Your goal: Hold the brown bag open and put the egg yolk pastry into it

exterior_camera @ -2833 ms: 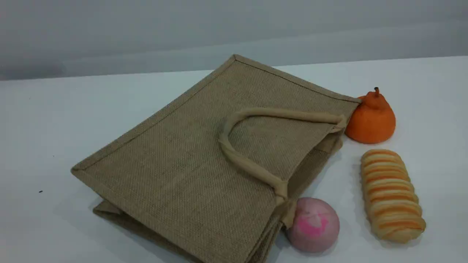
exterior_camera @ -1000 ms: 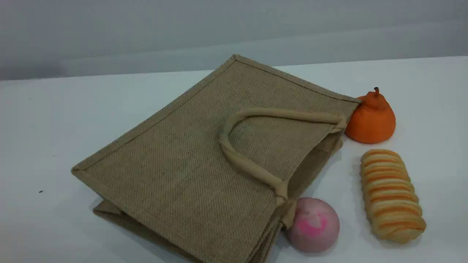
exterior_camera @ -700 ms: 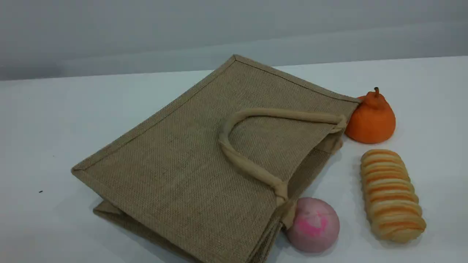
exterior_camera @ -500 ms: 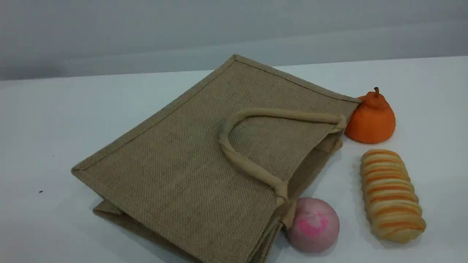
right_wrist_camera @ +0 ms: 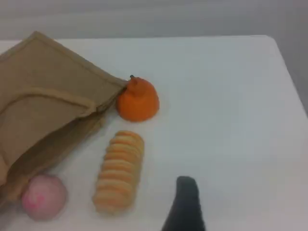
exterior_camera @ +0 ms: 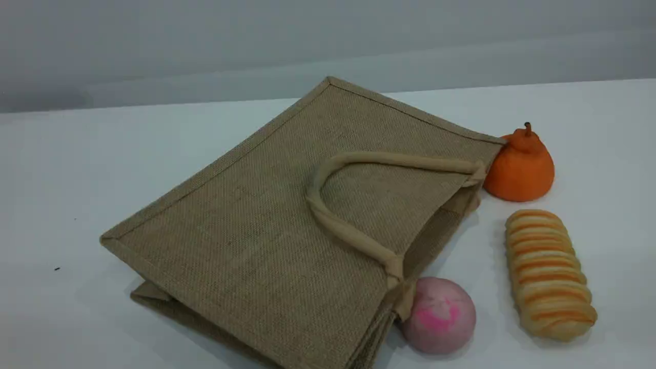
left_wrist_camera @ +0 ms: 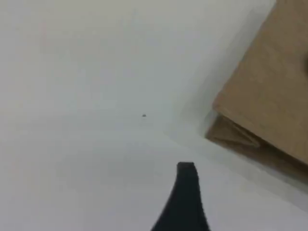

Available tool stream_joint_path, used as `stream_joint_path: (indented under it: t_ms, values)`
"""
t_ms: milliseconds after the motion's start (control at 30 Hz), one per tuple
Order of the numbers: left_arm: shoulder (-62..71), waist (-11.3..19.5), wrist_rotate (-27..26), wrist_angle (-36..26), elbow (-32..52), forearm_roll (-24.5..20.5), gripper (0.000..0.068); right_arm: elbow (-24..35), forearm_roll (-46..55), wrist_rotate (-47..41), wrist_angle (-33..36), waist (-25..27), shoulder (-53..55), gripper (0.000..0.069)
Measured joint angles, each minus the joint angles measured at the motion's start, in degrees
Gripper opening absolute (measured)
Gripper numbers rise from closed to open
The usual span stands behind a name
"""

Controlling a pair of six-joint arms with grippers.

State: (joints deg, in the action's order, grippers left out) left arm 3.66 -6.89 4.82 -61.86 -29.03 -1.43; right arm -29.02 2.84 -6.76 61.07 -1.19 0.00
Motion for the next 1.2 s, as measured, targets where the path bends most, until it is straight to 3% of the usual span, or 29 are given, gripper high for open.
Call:
stream_joint_path:
  t_ms: [1200]
  values:
    - [-3.66, -0.01, -0.06, 0.0, 0.05, 0.0, 0.0559, 0.0, -0.07, 0.01, 0.0, 0.0, 0.0, 0.0518]
